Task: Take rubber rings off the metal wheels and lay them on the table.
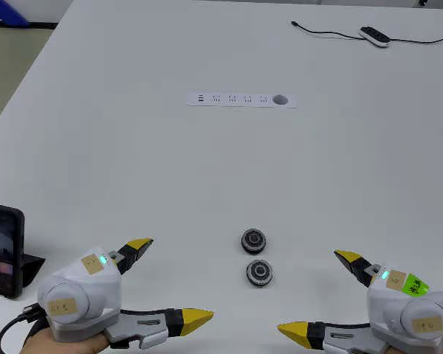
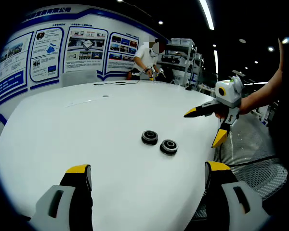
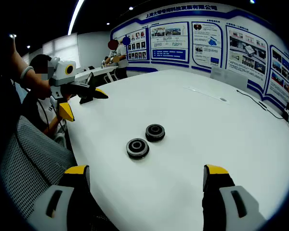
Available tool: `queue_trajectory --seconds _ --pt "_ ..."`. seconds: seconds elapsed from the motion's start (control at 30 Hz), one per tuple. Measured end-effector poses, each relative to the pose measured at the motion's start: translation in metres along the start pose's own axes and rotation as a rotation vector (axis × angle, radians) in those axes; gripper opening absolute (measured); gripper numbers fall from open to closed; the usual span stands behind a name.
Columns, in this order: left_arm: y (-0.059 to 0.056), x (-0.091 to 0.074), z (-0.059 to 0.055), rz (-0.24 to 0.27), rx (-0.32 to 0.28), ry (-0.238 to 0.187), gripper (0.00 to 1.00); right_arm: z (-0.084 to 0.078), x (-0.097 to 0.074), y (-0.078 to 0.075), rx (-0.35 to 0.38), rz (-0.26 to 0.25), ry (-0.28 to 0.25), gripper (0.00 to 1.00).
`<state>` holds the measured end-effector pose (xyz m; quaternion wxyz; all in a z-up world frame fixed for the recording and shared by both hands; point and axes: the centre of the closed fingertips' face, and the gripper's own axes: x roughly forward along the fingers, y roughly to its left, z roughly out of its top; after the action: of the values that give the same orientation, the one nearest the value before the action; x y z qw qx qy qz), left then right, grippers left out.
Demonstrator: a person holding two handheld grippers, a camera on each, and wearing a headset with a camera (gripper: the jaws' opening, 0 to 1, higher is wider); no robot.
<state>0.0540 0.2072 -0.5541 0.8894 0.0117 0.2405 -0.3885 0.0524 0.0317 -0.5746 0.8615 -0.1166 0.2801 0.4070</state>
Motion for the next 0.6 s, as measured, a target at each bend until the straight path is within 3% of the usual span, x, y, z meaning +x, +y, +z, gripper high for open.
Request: queue_trajectory --seconds 0.6 --pt "0.0015 0.0027 -0.0034 -0.006 -0.007 0.016 0.99 -0.0022 0.0044 0.001 0.017 0.01 0.006 0.99"
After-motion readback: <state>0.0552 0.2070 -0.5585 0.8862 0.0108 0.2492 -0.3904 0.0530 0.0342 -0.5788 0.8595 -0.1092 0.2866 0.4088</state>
